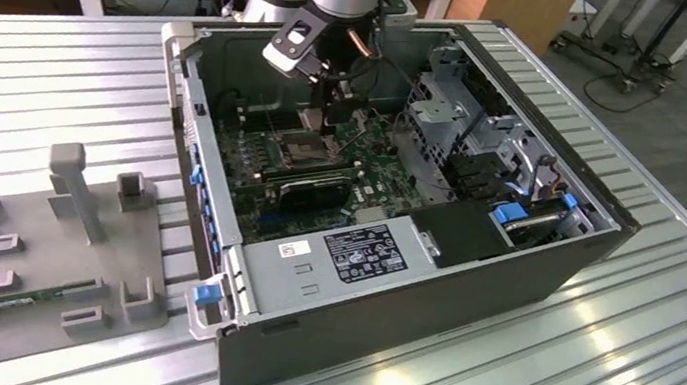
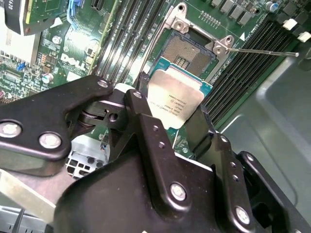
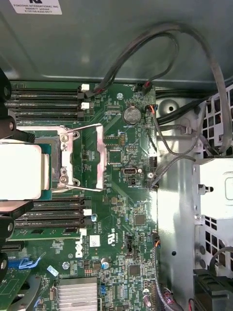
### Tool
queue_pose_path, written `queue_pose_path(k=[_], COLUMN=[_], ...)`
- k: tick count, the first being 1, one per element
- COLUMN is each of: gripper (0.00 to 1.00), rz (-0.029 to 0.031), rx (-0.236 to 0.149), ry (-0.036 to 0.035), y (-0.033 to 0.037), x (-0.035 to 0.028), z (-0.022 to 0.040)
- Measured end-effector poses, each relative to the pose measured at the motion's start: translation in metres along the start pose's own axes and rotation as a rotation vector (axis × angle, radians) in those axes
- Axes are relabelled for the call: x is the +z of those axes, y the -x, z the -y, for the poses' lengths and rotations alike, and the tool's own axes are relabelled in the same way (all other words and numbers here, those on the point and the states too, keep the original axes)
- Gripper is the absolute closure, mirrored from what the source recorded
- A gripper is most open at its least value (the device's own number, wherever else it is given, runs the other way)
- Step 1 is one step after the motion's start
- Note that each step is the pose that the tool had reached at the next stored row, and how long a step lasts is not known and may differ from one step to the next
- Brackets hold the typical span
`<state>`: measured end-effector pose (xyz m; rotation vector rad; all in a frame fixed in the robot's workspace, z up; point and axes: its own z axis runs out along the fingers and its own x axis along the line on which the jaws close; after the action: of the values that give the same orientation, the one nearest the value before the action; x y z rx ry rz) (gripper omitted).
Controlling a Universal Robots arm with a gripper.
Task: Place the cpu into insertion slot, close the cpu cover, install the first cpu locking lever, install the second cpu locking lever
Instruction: 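Place the cpu into insertion slot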
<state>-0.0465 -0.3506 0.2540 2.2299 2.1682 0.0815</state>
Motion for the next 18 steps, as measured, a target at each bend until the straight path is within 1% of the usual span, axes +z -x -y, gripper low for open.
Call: queue_pose_path(k=[4,7,12,15,18], gripper=[0.46,0.46,0.46,0.46,0.46], rz=[-0.0006,-0.0003,0.0009,0.0016,0.0022], rx=[-0.007,-0.01,-0.012,-0.013,-0.013], ry=[0.0,-0.0003,-0.0001,-0.0001,-0.0001], y=[-0.0002,-0.002,-0.0089,-0.0106,-0.0109], x=[0.0015,0.0049,0.0128,0.0181,0.0235], z=[0.0001,0.001,0.0035,0.0048,0.0059])
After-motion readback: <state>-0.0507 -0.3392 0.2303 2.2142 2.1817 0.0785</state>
